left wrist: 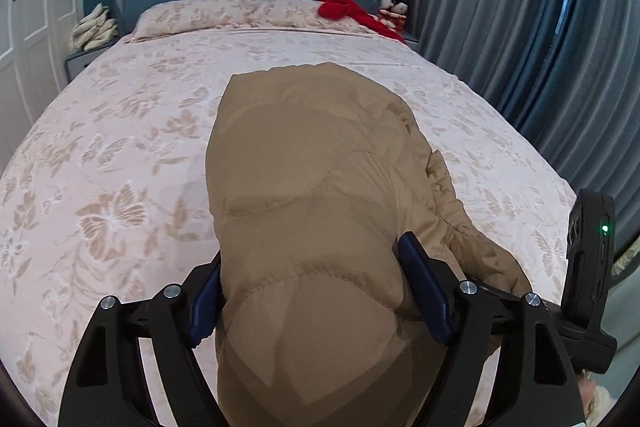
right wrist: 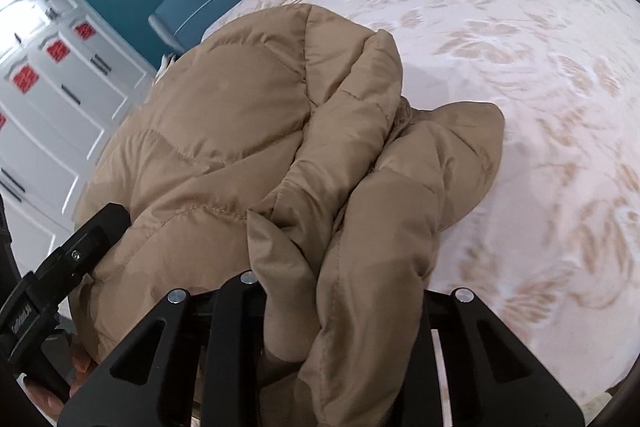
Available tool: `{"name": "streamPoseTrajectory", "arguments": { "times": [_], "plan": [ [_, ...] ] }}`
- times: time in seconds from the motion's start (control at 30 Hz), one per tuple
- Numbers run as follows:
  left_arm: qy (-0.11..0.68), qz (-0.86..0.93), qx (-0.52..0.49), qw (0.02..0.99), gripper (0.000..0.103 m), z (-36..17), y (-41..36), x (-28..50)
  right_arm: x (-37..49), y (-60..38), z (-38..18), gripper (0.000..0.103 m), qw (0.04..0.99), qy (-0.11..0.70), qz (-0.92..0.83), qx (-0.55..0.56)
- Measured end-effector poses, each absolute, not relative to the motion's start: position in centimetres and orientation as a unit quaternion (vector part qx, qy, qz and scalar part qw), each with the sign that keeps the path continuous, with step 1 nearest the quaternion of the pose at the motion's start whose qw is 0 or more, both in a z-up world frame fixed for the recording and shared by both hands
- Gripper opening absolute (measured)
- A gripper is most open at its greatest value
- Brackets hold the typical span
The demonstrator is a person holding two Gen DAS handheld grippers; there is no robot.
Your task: Fold large clothes
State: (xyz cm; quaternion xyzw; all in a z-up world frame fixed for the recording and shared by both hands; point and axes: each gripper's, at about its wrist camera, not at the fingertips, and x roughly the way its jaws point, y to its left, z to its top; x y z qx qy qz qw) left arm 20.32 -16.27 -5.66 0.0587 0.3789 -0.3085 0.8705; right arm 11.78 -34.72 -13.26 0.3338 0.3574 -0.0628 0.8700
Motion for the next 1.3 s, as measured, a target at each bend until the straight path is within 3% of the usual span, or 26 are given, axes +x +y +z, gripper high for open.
{"name": "streamPoseTrajectory", "arguments": {
  "times": [0.2,0.27,0.4,0.53,0.6,0.67,0.83,0.9,1.13,1.3],
  "plan": [
    [0.414,-0.280,0.041,0.865,0.074,-8.2,-11.0,23.0,15.4,-31.0,-14.1,0.023,0.863,0.394,-0.063,0.309],
    [0.437,-0.285,0.028,0.853,0.074,-9.3,-9.2,23.8,14.7,-30.8,-14.1,0.034,0.856,0.403,-0.076,0.314],
    [0.458,-0.295,0.021,0.839,0.075,-11.8,-5.5,24.2,11.7,-32.0,-16.4,0.078,0.835,0.423,-0.085,0.342],
    [0.494,-0.300,-0.027,0.815,0.094,-14.2,-4.0,25.2,12.0,-31.6,-19.4,0.083,0.803,0.435,-0.042,0.405],
    [0.525,-0.294,-0.080,0.795,0.095,-15.4,-3.2,26.1,12.9,-32.0,-21.5,0.081,0.769,0.430,-0.006,0.473],
    [0.541,-0.297,-0.126,0.777,0.095,-16.3,-2.7,26.6,13.6,-32.1,-22.9,0.071,0.748,0.416,0.021,0.517],
    [0.526,-0.306,-0.143,0.781,0.092,-16.3,-3.4,27.0,15.8,-31.0,-21.7,0.031,0.769,0.395,0.054,0.500],
    [0.500,-0.305,-0.127,0.801,0.088,-15.3,-3.5,27.2,17.3,-29.9,-19.6,0.026,0.800,0.391,0.048,0.452],
    [0.434,-0.278,-0.113,0.849,0.086,-12.5,-1.1,31.3,24.4,-24.3,-13.7,0.024,0.889,0.378,0.039,0.255],
    [0.426,-0.245,-0.045,0.870,0.086,-15.3,0.1,32.5,28.2,-22.4,-17.2,0.029,0.879,0.409,0.042,0.240]
  ]
}}
